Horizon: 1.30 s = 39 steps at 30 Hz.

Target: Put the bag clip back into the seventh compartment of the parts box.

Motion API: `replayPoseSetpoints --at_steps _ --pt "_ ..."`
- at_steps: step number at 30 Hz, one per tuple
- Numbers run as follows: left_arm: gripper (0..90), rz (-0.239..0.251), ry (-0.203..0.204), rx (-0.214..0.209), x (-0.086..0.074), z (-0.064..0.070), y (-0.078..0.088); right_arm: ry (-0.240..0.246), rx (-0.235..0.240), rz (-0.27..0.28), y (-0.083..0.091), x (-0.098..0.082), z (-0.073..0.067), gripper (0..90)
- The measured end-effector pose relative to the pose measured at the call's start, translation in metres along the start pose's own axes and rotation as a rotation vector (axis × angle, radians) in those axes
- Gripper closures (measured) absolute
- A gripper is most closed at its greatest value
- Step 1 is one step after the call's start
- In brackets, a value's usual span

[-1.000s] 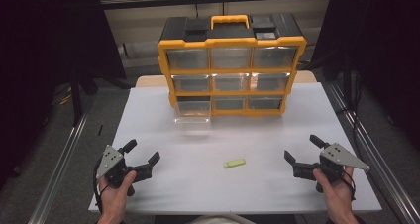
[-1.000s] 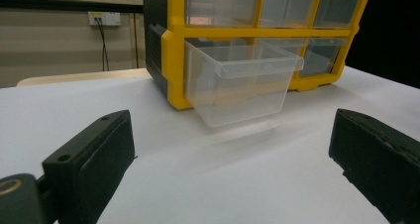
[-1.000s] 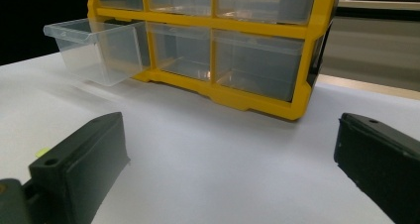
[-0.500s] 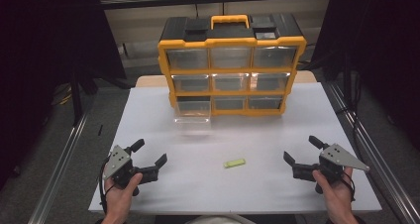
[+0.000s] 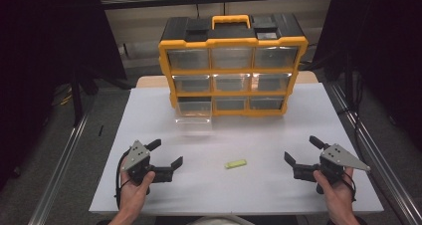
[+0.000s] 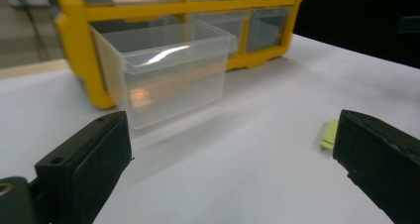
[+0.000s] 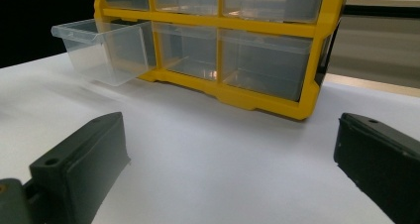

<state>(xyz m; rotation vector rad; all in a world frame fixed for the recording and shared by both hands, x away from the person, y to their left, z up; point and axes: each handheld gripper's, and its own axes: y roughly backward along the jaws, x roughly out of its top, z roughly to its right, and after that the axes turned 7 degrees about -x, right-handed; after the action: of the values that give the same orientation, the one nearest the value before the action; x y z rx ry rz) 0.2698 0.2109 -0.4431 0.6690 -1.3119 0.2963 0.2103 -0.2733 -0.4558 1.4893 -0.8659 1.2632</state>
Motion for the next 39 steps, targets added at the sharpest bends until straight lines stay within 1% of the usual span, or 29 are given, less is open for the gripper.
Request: replayPoseSetpoints --at_steps 1,3,6,7,8,9,10,11,12,14,16,17,19,21,23,24,25,26,27,28,29,30,32,33,35,36,37,38,39 --pt "1.9 0.0 -0.013 0.006 0.002 0.001 -0.001 -0.002 0.002 0.0 0.0 0.0 0.0 0.0" --pt "1.9 -0.009 -0.04 0.003 0.005 0.003 -0.004 -0.005 0.002 0.001 0.0 0.0 0.001 0.0" --pt "2.0 -0.009 -0.07 -0.017 0.009 0.008 -0.015 -0.002 -0.002 0.0 0.0 0.0 0.002 0.0" --pt "2.0 -0.019 -0.063 -0.019 0.011 0.012 -0.02 0.0 -0.003 0.0 0.0 0.0 0.002 0.0" --pt "2.1 -0.02 -0.056 -0.038 0.013 0.013 -0.024 -0.002 -0.003 0.0 0.0 0.0 0.001 0.0" --pt "2.2 -0.032 -0.064 -0.062 0.015 0.014 -0.026 0.0 -0.004 0.0 0.0 0.0 0.001 0.0" --pt "2.5 -0.032 -0.056 -0.078 0.016 0.016 -0.03 0.004 -0.006 0.001 0.0 0.0 0.001 0.0" --pt "2.5 -0.038 -0.064 -0.093 0.018 0.017 -0.033 0.009 -0.004 0.003 0.0 0.0 0.001 0.0" --pt "2.5 -0.034 -0.059 -0.122 0.019 0.017 -0.037 0.009 -0.003 0.003 0.001 0.0 0.001 0.0" --pt "3.3 -0.034 -0.046 -0.152 0.02 0.018 -0.043 0.005 -0.003 0.001 0.001 0.0 0.001 0.0" --pt "3.5 -0.04 -0.042 -0.148 0.02 0.021 -0.051 0.002 -0.006 0.001 0.001 -0.001 0.002 0.0" --pt "4.2 -0.054 -0.053 -0.158 0.021 0.021 -0.053 -0.001 -0.008 0.005 0.001 -0.001 0.002 0.0" --pt "4.3 -0.056 -0.037 -0.189 0.022 0.023 -0.061 0.0 -0.006 0.002 0.002 -0.001 0.002 0.0" --pt "4.3 -0.073 -0.042 -0.214 0.026 0.024 -0.067 0.0 -0.007 -0.002 0.001 -0.001 0.003 0.0" --pt "4.3 -0.091 -0.059 -0.205 0.031 0.024 -0.072 -0.002 0.0 -0.006 0.001 -0.001 0.003 0.0" --pt "4.4 -0.094 -0.05 -0.247 0.033 0.024 -0.075 0.0 -0.001 -0.007 0.001 -0.001 0.003 0.0" --pt "4.5 -0.113 -0.053 -0.26 0.035 0.024 -0.077 0.0 -0.003 -0.007 0.001 -0.001 0.002 0.0" --pt "4.8 -0.117 -0.06 -0.28 0.037 0.025 -0.079 -0.001 -0.001 -0.005 0.0 -0.001 0.003 0.0" --pt "4.8 -0.128 -0.077 -0.278 0.039 0.026 -0.081 0.0 0.001 -0.003 0.0 -0.001 0.003 0.0" --pt "4.9 -0.131 -0.083 -0.291 0.04 0.026 -0.083 -0.001 0.0 -0.003 0.0 -0.001 0.003 0.0" --pt "5.0 -0.141 -0.081 -0.296 0.041 0.028 -0.084 -0.006 -0.002 -0.003 0.0 -0.001 0.003 0.0" --pt "5.0 -0.143 -0.086 -0.314 0.042 0.028 -0.087 -0.009 0.0 -0.004 -0.001 -0.001 0.003 0.0" --pt "5.0 -0.176 -0.105 -0.318 0.044 0.03 -0.091 -0.009 -0.004 -0.007 -0.001 -0.001 0.004 0.0" --pt "5.0 -0.186 -0.104 -0.329 0.044 0.031 -0.094 -0.011 -0.004 -0.006 -0.001 -0.001 0.004 0.0" --pt "4.9 -0.192 -0.119 -0.349 0.044 0.032 -0.1 -0.005 0.0 -0.006 -0.001 -0.001 0.003 0.0" --pt "5.0 -0.207 -0.126 -0.342 0.044 0.033 -0.102 -0.003 0.0 -0.006 -0.001 -0.001 0.003 0.0" --pt "4.9 -0.221 -0.131 -0.35 0.043 0.034 -0.105 -0.003 0.002 -0.002 -0.001 -0.001 0.003 0.0" --pt "4.9 -0.234 -0.129 -0.371 0.042 0.033 -0.109 -0.004 0.002 -0.002 0.0 -0.001 0.003 0.0" --pt "4.9 -0.247 -0.126 -0.377 0.042 0.033 -0.112 -0.004 0.002 -0.002 0.0 -0.001 0.003 0.0"
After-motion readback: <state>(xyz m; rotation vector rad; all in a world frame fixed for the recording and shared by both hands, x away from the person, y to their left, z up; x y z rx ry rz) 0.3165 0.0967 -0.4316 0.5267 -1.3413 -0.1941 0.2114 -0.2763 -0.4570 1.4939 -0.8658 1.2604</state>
